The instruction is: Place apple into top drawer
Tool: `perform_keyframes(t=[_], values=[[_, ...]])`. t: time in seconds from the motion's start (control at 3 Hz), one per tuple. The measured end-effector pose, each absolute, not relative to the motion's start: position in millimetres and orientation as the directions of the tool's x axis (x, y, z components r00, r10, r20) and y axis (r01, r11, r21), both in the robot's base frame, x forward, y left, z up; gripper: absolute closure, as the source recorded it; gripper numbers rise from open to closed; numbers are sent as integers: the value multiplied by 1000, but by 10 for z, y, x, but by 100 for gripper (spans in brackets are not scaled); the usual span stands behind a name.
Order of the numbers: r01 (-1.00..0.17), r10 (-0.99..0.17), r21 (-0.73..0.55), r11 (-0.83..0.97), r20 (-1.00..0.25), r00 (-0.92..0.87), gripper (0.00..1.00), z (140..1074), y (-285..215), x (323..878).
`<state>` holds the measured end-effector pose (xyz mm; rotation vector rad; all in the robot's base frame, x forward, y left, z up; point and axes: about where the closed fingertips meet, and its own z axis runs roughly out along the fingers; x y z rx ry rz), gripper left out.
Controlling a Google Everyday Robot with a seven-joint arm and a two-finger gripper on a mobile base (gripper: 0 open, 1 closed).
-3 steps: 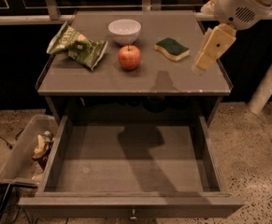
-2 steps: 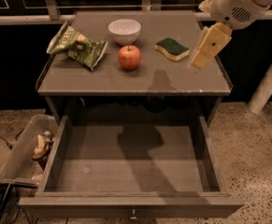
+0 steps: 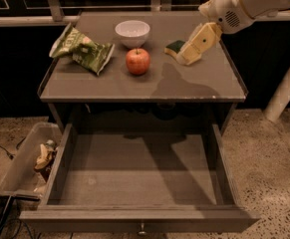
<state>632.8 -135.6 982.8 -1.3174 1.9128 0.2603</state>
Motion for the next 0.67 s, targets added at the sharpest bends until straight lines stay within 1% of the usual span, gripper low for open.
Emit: perform_keyframes(t=[0.33,0.67], values=[[-863,-616,-160,480,-762,-201,0,9581,-1172,6640],[-863,-591,-117,491,-772,-232,0,9341,-942,6898]])
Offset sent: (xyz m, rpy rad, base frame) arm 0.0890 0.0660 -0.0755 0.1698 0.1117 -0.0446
